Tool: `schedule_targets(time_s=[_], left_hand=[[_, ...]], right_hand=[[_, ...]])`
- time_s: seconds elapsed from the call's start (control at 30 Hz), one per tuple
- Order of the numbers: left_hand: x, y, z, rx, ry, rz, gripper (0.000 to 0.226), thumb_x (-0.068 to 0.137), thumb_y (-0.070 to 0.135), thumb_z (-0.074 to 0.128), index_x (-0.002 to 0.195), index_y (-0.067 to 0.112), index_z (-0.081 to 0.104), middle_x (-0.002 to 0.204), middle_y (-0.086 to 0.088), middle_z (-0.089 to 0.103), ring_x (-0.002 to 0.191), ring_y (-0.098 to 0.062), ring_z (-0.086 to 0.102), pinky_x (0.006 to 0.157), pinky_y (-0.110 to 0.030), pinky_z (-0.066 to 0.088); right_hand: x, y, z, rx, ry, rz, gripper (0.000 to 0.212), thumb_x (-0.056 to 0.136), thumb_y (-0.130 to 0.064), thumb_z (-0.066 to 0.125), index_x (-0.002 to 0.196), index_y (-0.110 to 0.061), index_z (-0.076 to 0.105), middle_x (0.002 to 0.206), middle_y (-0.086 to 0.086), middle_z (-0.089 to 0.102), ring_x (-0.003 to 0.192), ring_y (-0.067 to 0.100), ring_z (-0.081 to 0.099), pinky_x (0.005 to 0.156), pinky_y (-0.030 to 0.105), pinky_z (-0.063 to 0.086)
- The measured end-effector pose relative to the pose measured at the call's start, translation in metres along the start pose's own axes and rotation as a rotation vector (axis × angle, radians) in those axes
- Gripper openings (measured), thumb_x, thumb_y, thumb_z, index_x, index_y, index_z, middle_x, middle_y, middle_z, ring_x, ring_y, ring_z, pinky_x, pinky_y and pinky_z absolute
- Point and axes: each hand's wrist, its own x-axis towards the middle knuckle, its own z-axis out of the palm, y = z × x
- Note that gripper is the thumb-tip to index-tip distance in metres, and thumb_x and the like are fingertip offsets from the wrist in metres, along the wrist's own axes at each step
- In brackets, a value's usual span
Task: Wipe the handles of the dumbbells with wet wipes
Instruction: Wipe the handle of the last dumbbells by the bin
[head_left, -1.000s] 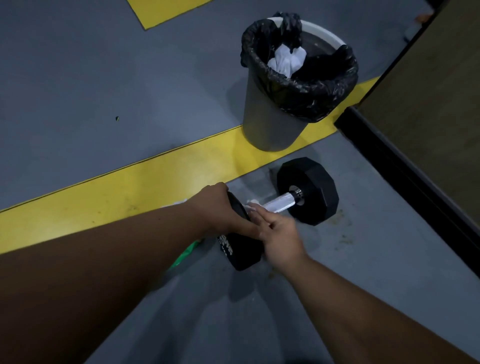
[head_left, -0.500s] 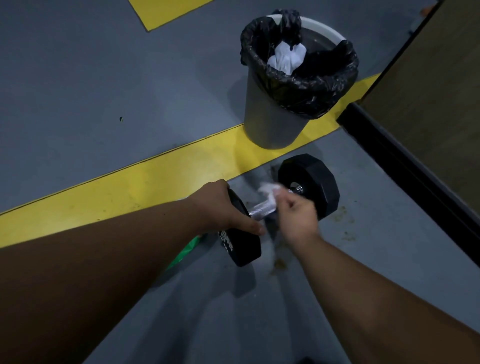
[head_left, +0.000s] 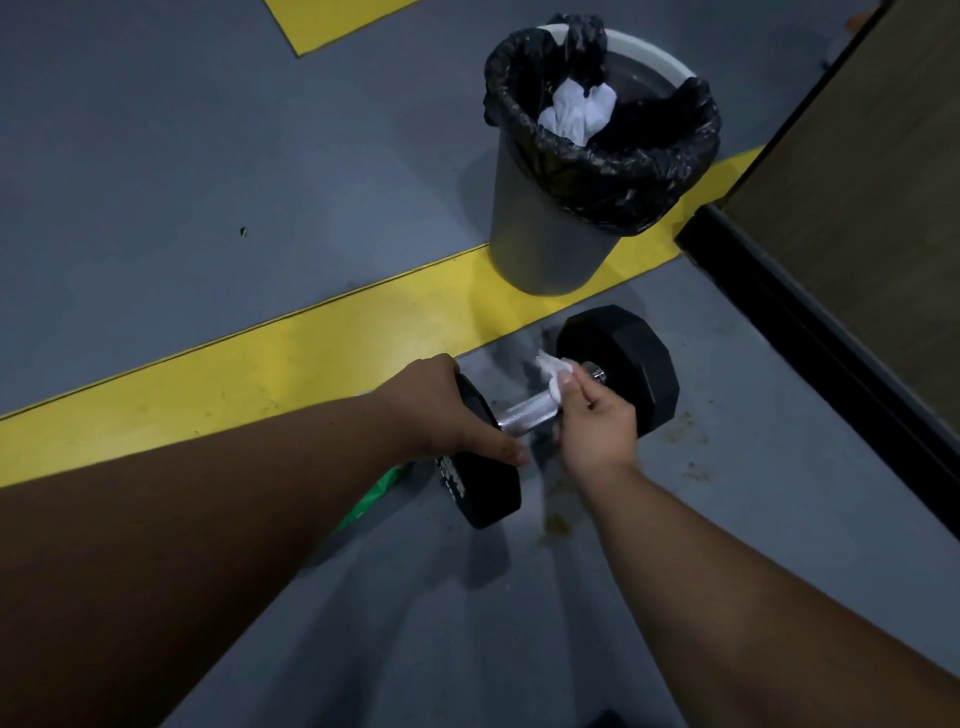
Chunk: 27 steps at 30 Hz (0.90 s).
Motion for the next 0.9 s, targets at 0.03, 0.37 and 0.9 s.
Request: schedule_targets(time_s=[0.03,0.37,0.9], left_hand=[[0.0,0.0,0.0,-0.006,0.007,0.001,0.097,0.026,0.065,0.095,0.105,0.024,0.055,0.1,0.004,0.064,0.089,-0.012,0.063,0.078,-0.037,0.06],[-0.003,-0.002,0.004,0.015,0.031,-0.016,0.115,0.013,0.076,0.086,0.11,0.024,0.053,0.106,0.004,0.062,0.092,-0.014,0.062,0.078,-0.04,0.061],[-0.063,0.006,0.062,0.424,0.209,0.111,0.121,0.041,0.077,0.077,0.137,0.022,0.027,0.134,0.001,0.031,0.114,-0.028,0.052,0.085,-0.041,0.053]], right_hand=[[-0.008,0.002,0.009,0.019,-0.044,0.015,0.022,0.1,-0.03,0.062,0.119,-0.03,0.073,0.096,0.0,0.066,0.081,0.01,0.059,0.08,0.031,0.05],[0.001,0.0,-0.007,-0.138,-0.02,-0.057,0.022,0.098,-0.038,0.063,0.115,-0.034,0.075,0.079,-0.009,0.066,0.075,0.008,0.059,0.077,0.032,0.052],[-0.02,0.02,-0.024,-0.044,-0.046,-0.009,0.026,0.099,-0.027,0.063,0.122,-0.019,0.073,0.052,-0.017,0.057,0.046,-0.001,0.046,0.056,0.022,0.04]])
